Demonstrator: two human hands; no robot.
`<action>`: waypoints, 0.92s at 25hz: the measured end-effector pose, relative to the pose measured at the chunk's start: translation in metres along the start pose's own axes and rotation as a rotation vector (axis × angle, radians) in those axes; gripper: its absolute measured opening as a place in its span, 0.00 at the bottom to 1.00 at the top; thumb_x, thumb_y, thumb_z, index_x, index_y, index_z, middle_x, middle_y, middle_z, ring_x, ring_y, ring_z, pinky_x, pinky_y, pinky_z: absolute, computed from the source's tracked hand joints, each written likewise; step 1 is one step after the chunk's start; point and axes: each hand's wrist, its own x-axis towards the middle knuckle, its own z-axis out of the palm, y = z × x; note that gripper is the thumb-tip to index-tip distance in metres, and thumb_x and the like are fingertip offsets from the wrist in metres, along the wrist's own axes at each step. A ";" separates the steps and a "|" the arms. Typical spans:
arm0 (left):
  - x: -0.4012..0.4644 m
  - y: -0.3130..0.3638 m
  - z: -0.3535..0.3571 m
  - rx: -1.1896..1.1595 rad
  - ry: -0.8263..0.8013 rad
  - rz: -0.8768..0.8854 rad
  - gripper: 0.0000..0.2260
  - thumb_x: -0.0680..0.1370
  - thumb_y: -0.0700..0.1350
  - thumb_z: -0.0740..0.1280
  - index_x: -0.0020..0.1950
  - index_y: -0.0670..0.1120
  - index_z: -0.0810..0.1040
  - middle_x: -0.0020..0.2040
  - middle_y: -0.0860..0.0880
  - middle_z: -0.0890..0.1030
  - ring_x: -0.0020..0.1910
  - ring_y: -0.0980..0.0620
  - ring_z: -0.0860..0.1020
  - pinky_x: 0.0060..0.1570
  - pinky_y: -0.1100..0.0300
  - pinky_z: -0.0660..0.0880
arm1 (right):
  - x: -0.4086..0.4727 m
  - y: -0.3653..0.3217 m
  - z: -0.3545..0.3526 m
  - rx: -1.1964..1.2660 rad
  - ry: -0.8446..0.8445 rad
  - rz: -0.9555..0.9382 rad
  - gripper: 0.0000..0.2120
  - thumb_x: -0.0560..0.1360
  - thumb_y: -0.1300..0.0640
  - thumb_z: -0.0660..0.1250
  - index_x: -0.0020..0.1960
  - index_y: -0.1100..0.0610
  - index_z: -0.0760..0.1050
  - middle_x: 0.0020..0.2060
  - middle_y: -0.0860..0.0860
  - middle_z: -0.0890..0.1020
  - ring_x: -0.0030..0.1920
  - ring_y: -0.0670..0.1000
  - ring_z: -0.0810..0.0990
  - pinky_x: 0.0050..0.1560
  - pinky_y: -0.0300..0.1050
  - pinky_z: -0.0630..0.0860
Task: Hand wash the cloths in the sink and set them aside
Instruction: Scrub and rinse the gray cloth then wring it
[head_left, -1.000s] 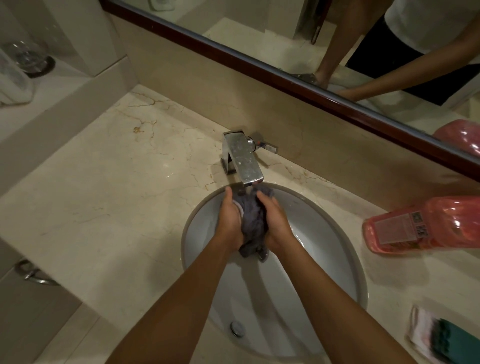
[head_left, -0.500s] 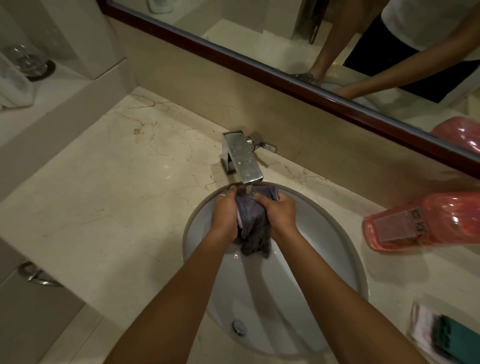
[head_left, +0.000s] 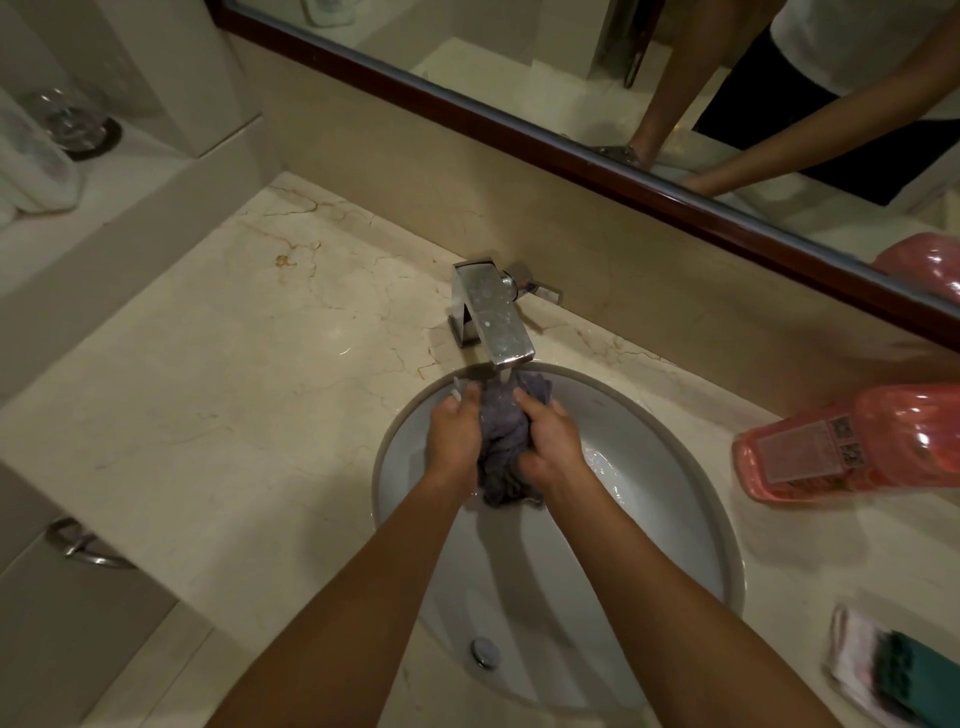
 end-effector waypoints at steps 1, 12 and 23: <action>-0.001 0.000 0.002 0.010 0.033 0.008 0.12 0.83 0.49 0.62 0.51 0.44 0.83 0.46 0.43 0.87 0.49 0.43 0.86 0.56 0.43 0.81 | 0.000 0.003 0.002 -0.012 0.026 -0.008 0.07 0.80 0.68 0.65 0.56 0.63 0.78 0.51 0.64 0.84 0.50 0.62 0.84 0.58 0.60 0.79; -0.003 0.001 0.015 0.005 0.048 -0.036 0.19 0.84 0.54 0.60 0.46 0.43 0.84 0.41 0.45 0.87 0.43 0.46 0.86 0.44 0.55 0.81 | 0.005 0.001 0.004 -0.105 0.075 0.171 0.16 0.81 0.51 0.66 0.56 0.65 0.80 0.50 0.64 0.85 0.47 0.62 0.85 0.49 0.55 0.82; -0.005 0.000 0.014 0.297 0.099 0.023 0.25 0.84 0.58 0.54 0.36 0.46 0.78 0.26 0.49 0.78 0.33 0.45 0.80 0.37 0.51 0.75 | 0.010 0.027 -0.007 -0.577 0.109 -0.220 0.12 0.80 0.54 0.67 0.42 0.59 0.80 0.32 0.56 0.83 0.37 0.56 0.86 0.37 0.48 0.81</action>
